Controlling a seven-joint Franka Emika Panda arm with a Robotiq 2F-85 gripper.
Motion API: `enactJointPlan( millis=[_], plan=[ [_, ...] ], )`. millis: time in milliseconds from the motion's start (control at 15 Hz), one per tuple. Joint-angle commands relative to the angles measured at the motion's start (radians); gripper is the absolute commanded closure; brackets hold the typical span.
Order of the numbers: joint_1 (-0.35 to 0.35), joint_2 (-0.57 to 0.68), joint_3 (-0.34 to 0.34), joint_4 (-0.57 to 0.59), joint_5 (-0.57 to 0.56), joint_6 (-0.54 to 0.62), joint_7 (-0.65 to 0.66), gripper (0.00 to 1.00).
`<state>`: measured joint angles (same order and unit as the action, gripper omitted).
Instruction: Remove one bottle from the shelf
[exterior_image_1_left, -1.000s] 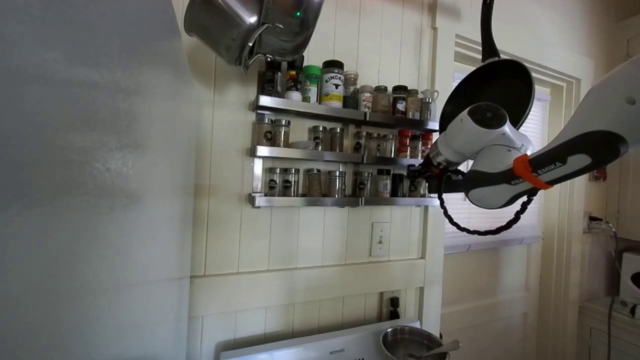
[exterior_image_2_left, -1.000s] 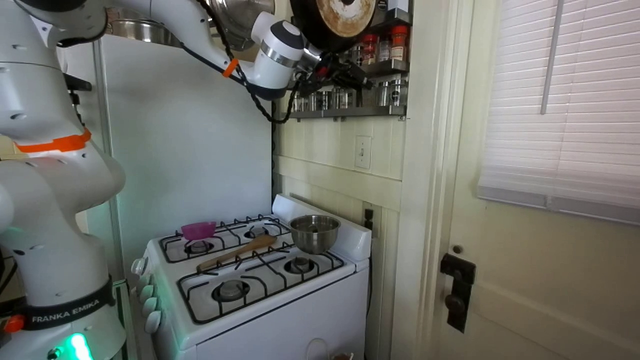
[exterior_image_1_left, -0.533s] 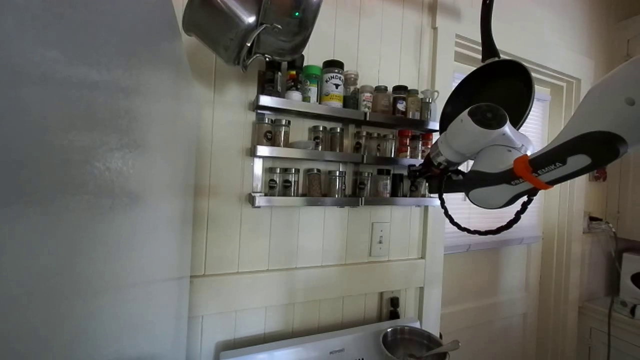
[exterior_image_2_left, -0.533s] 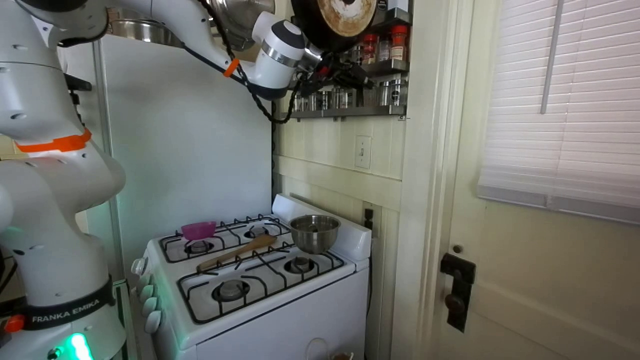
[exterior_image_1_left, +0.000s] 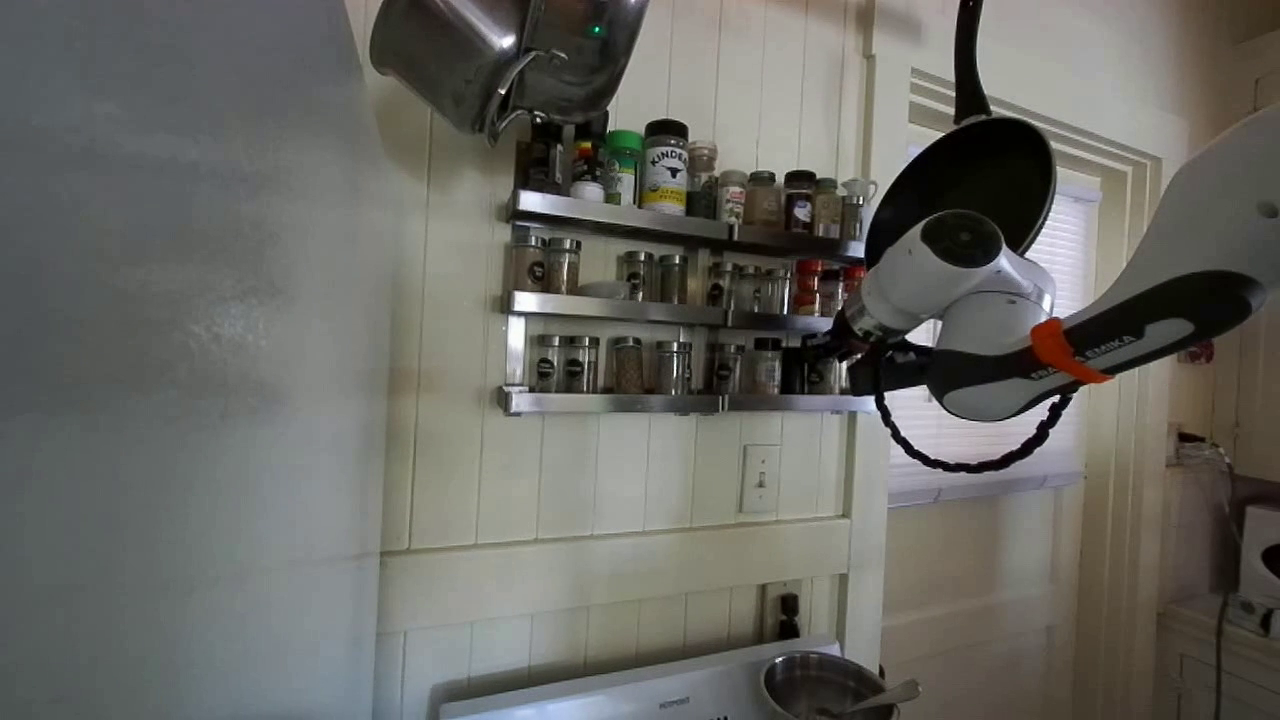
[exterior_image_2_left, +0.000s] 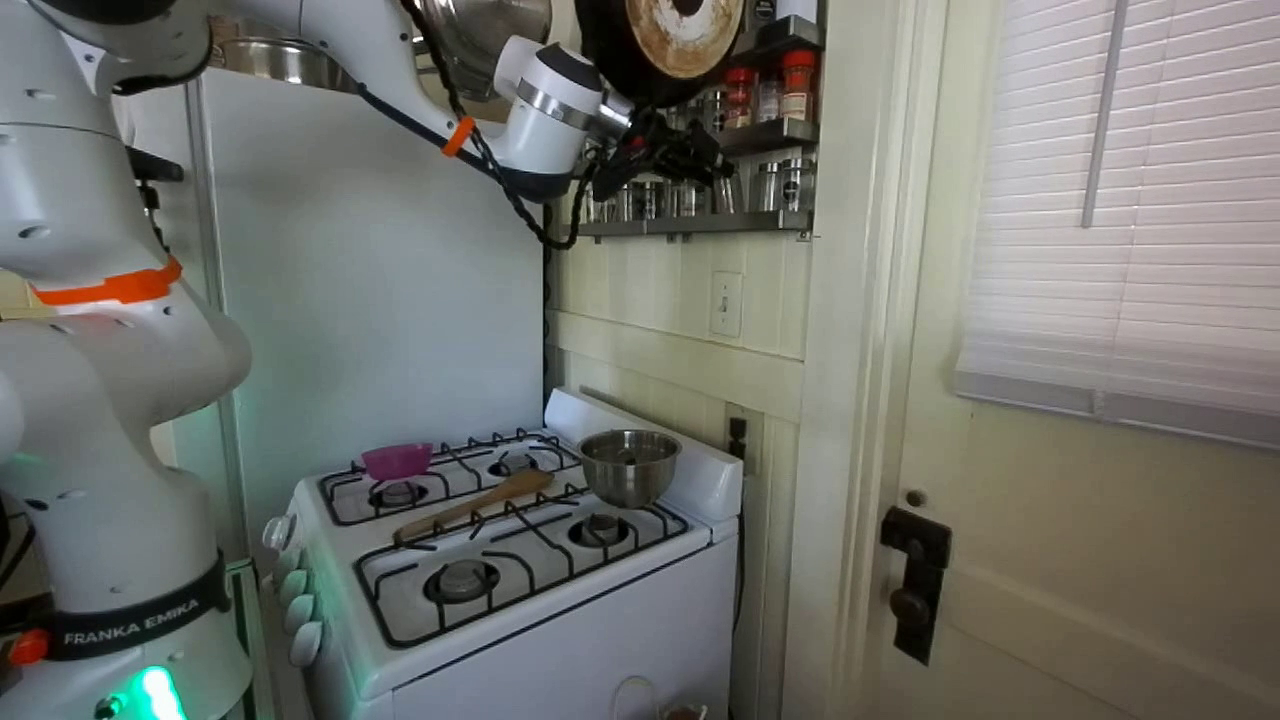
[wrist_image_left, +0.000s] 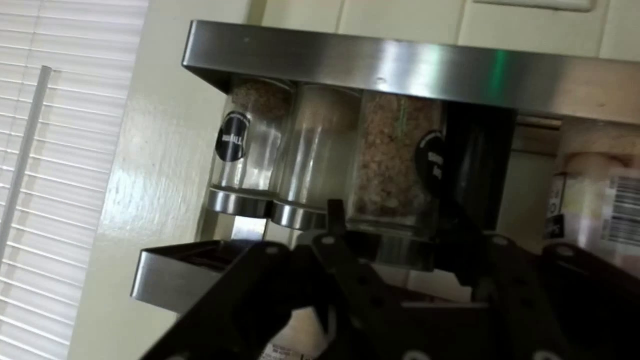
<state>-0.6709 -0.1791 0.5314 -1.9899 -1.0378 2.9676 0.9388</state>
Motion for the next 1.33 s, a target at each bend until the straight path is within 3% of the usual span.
enactJointPlan(
  millis=[0,200,667,1133,1267],
  plan=[
    [-0.007,0.011,0.005,0.0,-0.017,0.009,0.017,0.23],
    [-0.007,0.019,-0.005,0.002,-0.006,0.015,0.011,0.01],
    [-0.002,0.04,-0.017,0.02,-0.001,0.016,-0.004,0.0],
    [0.003,0.087,-0.014,0.071,0.008,0.007,-0.017,0.09],
    [0.005,0.095,-0.012,0.08,0.007,0.004,-0.016,0.35]
  ],
)
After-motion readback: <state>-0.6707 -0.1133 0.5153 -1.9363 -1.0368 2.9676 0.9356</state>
